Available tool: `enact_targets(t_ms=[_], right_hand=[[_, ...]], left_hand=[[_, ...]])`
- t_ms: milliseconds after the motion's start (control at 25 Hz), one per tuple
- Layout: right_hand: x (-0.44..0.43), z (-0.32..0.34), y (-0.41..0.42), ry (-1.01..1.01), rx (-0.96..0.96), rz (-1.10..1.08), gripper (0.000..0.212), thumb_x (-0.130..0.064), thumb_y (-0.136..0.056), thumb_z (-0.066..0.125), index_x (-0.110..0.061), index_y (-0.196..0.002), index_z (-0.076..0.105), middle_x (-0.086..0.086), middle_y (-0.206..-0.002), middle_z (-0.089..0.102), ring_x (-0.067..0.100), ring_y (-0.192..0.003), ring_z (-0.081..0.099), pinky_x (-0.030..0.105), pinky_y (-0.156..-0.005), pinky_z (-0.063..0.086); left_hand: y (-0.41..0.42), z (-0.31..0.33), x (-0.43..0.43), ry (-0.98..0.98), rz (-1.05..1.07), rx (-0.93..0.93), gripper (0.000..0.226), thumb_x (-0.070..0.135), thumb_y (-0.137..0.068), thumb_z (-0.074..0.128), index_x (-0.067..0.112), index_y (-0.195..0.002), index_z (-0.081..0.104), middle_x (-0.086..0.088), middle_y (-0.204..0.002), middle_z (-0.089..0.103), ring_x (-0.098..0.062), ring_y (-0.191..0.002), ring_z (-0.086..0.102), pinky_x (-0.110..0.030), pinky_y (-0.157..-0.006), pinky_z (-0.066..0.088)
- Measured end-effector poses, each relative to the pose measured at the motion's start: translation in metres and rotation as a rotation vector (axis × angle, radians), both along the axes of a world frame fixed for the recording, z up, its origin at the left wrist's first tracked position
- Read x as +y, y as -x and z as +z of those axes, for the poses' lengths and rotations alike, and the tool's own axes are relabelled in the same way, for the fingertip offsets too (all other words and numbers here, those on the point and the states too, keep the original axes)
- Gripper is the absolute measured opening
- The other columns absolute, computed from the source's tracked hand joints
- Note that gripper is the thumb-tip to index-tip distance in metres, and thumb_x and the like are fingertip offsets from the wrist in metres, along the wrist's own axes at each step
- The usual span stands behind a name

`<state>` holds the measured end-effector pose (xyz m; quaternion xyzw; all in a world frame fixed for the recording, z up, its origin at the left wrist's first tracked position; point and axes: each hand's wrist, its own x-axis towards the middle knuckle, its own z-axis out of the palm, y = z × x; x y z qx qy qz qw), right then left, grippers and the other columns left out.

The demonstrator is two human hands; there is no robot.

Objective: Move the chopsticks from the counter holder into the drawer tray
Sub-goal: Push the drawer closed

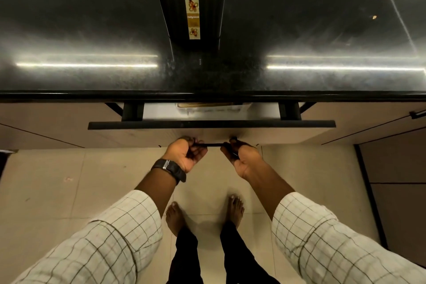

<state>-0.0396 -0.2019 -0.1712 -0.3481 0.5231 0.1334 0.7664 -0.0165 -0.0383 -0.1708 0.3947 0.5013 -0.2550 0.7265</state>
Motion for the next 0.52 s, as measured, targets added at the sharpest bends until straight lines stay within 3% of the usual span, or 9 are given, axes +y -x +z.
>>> enact_targets(t_ms=[80, 240, 320, 440, 520], right_hand=[[0.0, 0.001, -0.012, -0.002, -0.004, 0.003, 0.03, 0.004, -0.097, 0.058, 0.008, -0.128, 0.059, 0.026, -0.131, 0.061, 0.038, -0.117, 0.065, 0.042, -0.081, 0.061], [-0.001, -0.003, -0.031, -0.004, -0.006, 0.01, 0.028, 0.003, -0.098, 0.057, 0.008, -0.125, 0.061, 0.027, -0.131, 0.062, 0.037, -0.11, 0.067, 0.039, -0.072, 0.061], [-0.001, -0.003, -0.039, -0.014, -0.01, -0.002, 0.028, 0.003, -0.098, 0.058, 0.008, -0.126, 0.06, 0.027, -0.131, 0.062, 0.035, -0.103, 0.067, 0.04, -0.075, 0.061], [-0.003, -0.002, -0.047, -0.04, -0.015, 0.0, 0.024, 0.004, -0.098, 0.057, 0.009, -0.122, 0.061, 0.029, -0.132, 0.062, 0.038, -0.113, 0.065, 0.042, -0.087, 0.058], [-0.004, 0.0, -0.05, -0.049, -0.011, 0.009, 0.013, 0.004, -0.099, 0.055, 0.007, -0.11, 0.062, 0.03, -0.13, 0.062, 0.039, -0.114, 0.065, 0.043, -0.089, 0.058]], left_hand=[[-0.01, 0.0, 0.0, 0.025, 0.035, -0.017, 0.021, 0.008, -0.102, 0.042, 0.004, -0.089, 0.059, -0.014, -0.082, 0.065, -0.026, -0.076, 0.063, -0.043, -0.093, 0.052], [-0.026, -0.001, -0.004, 0.023, 0.049, -0.054, 0.013, 0.006, -0.101, 0.047, 0.004, -0.102, 0.059, -0.014, -0.086, 0.064, -0.027, -0.079, 0.064, -0.041, -0.088, 0.054], [-0.032, -0.004, -0.005, 0.011, 0.058, -0.062, 0.013, 0.005, -0.1, 0.048, 0.004, -0.106, 0.059, -0.015, -0.09, 0.065, -0.027, -0.083, 0.065, -0.041, -0.08, 0.057], [-0.042, -0.008, -0.007, -0.014, 0.075, -0.05, 0.012, 0.004, -0.1, 0.049, 0.005, -0.099, 0.061, -0.014, -0.089, 0.066, -0.025, -0.082, 0.067, -0.039, -0.066, 0.058], [-0.047, -0.008, -0.01, -0.035, 0.091, -0.051, 0.013, 0.002, -0.099, 0.05, 0.005, -0.091, 0.059, -0.013, -0.086, 0.066, -0.025, -0.079, 0.067, -0.039, -0.07, 0.058]])
